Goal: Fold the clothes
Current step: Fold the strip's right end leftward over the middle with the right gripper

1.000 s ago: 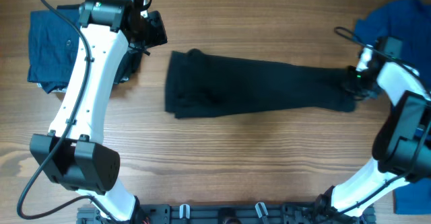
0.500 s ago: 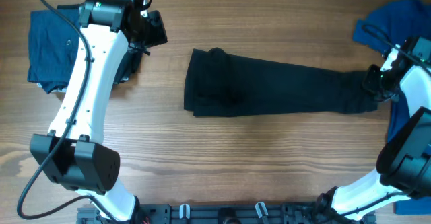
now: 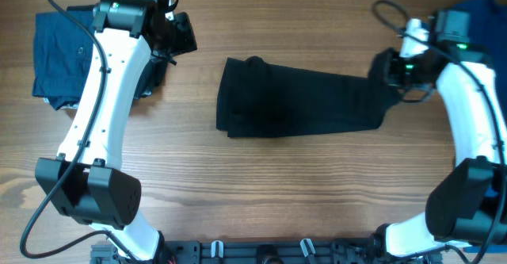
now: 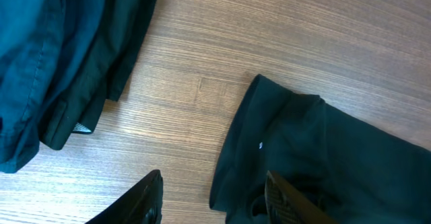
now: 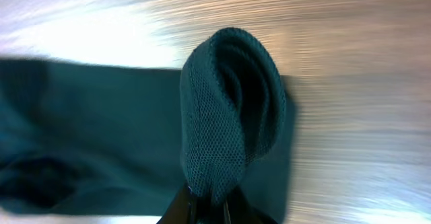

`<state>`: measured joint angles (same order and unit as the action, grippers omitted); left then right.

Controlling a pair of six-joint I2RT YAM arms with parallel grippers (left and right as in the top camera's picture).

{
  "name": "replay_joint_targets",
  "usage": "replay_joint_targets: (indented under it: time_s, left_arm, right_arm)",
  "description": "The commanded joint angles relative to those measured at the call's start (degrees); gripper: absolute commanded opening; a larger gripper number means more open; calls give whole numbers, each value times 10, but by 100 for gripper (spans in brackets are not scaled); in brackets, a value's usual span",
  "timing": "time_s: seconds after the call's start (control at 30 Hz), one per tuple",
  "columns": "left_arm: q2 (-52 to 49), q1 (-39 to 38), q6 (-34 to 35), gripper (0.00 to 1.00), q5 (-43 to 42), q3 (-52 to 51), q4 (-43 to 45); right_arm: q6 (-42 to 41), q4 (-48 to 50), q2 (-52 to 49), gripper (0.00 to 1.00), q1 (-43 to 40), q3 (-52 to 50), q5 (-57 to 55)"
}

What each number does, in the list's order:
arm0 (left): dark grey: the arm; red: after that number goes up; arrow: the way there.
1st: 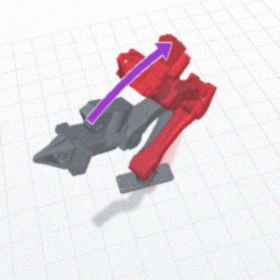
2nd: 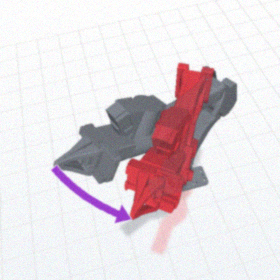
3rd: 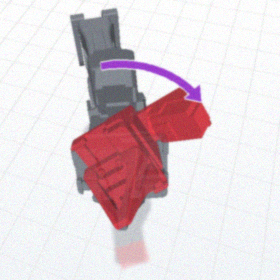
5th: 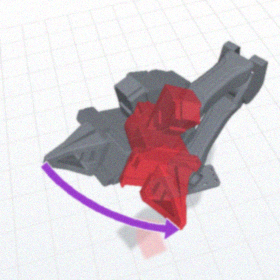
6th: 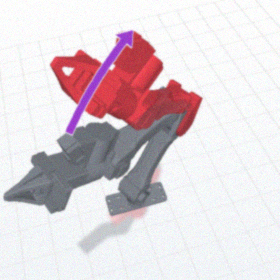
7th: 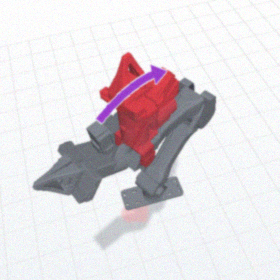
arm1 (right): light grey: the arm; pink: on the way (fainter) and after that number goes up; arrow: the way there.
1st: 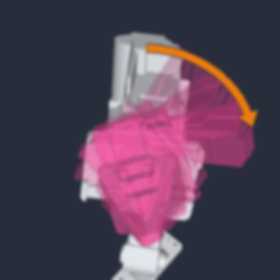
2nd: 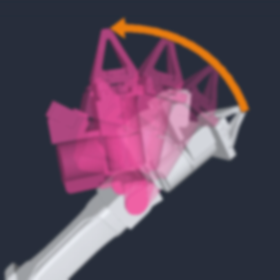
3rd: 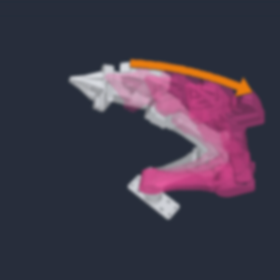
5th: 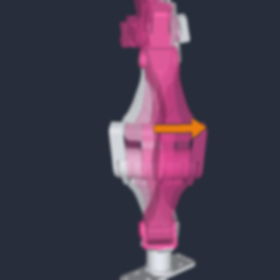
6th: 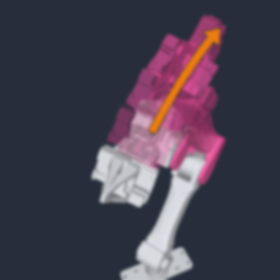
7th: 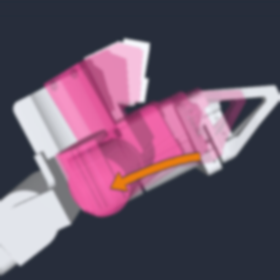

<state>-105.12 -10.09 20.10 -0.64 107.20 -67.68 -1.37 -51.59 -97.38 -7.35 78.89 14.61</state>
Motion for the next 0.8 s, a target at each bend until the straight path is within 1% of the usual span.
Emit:
replay_joint_targets:
  time_s: [0.0, 0.17, 0.3, 0.37, 0.47, 0.53, 0.57, 0.63, 0.77]
  left_arm:
    - [-6, 2, -1, 49, 7, -3, 6]
    - [-7, 2, -1, 49, 7, -3, 5]
    - [-7, 2, -1, 48, 7, -3, 3]
    - [-7, 2, -1, 48, 7, -3, 3]
    - [-7, 2, -1, 49, 7, -3, 2]
    - [-7, 2, -1, 48, 7, -3, 1]
    - [-7, 3, -1, 49, 7, -3, 1]
    - [-6, 2, -1, 49, 7, -3, 2]
    - [-6, 2, -1, 49, 7, -3, 1]
  right_arm:
    - [-30, 3, -20, 4, 64, -11, 22]
    - [-38, 23, -54, 4, 129, -29, 20]
    - [-46, 33, -95, 4, 162, -30, 17]
    - [-59, 44, -115, 4, 170, -30, 18]
    - [-99, 68, -147, 6, 177, -30, 18]
    - [-132, 80, -156, 11, 177, -30, 22]
    - [-143, 89, -157, 12, 177, -30, 31]
    - [-143, 107, -156, 12, 177, -30, 54]
    - [-193, 135, -154, 9, 177, -30, 63]
